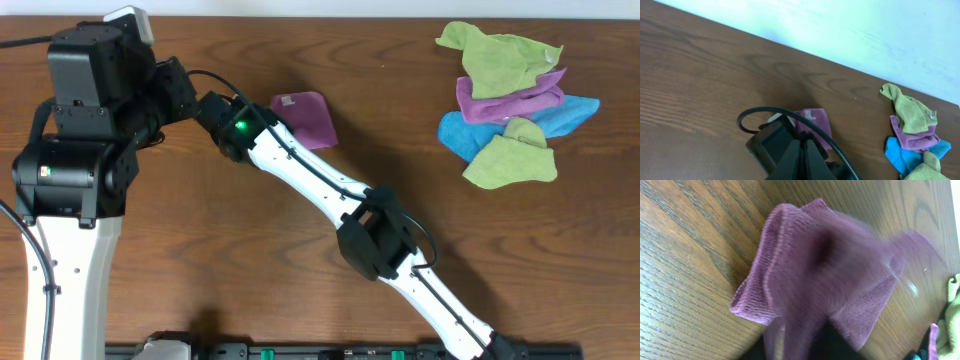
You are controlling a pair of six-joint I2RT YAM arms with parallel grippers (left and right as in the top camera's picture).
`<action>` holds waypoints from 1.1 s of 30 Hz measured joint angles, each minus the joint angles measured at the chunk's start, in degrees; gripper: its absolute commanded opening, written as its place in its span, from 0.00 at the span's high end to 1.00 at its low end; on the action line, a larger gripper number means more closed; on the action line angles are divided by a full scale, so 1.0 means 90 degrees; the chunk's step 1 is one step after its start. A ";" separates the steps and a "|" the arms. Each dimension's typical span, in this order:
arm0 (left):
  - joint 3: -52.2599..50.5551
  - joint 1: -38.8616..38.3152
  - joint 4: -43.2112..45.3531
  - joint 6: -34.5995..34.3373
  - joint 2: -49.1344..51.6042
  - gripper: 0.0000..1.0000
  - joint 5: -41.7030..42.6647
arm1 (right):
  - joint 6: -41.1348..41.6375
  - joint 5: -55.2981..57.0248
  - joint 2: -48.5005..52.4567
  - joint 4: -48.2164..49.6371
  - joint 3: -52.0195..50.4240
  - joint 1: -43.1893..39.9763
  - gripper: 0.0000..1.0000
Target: Fold the cloth
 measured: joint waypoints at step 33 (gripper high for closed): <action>0.0002 0.1372 -0.0287 -0.0078 0.2239 0.49 0.1127 | 0.0408 -0.3058 -0.1195 -0.0449 0.0000 -0.2603 0.99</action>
